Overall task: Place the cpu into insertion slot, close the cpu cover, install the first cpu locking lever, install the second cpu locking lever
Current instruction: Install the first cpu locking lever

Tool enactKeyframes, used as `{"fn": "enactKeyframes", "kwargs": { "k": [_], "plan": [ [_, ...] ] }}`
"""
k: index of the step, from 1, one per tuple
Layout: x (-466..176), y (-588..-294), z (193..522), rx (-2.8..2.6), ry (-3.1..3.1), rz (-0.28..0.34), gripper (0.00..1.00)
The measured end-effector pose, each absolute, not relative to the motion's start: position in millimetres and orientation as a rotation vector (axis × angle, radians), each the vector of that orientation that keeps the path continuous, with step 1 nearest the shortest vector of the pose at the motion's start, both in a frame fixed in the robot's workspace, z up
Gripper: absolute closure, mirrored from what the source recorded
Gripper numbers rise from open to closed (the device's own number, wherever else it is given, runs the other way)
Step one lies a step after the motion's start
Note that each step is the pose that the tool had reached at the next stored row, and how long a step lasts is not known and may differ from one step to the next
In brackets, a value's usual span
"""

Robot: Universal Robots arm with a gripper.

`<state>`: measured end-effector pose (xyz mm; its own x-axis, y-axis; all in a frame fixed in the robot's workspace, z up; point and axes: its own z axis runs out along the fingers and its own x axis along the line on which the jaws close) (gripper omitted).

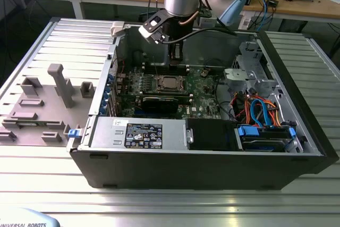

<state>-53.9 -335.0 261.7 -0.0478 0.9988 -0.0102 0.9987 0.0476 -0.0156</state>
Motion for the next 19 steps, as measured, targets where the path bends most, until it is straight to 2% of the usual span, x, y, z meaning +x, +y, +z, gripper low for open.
{"fn": "enactKeyframes", "kwargs": {
  "k": [19],
  "plan": [
    [-53.9,-335.0,280.6,-2.165,-2.271,0.029,0.89]
  ]
}}
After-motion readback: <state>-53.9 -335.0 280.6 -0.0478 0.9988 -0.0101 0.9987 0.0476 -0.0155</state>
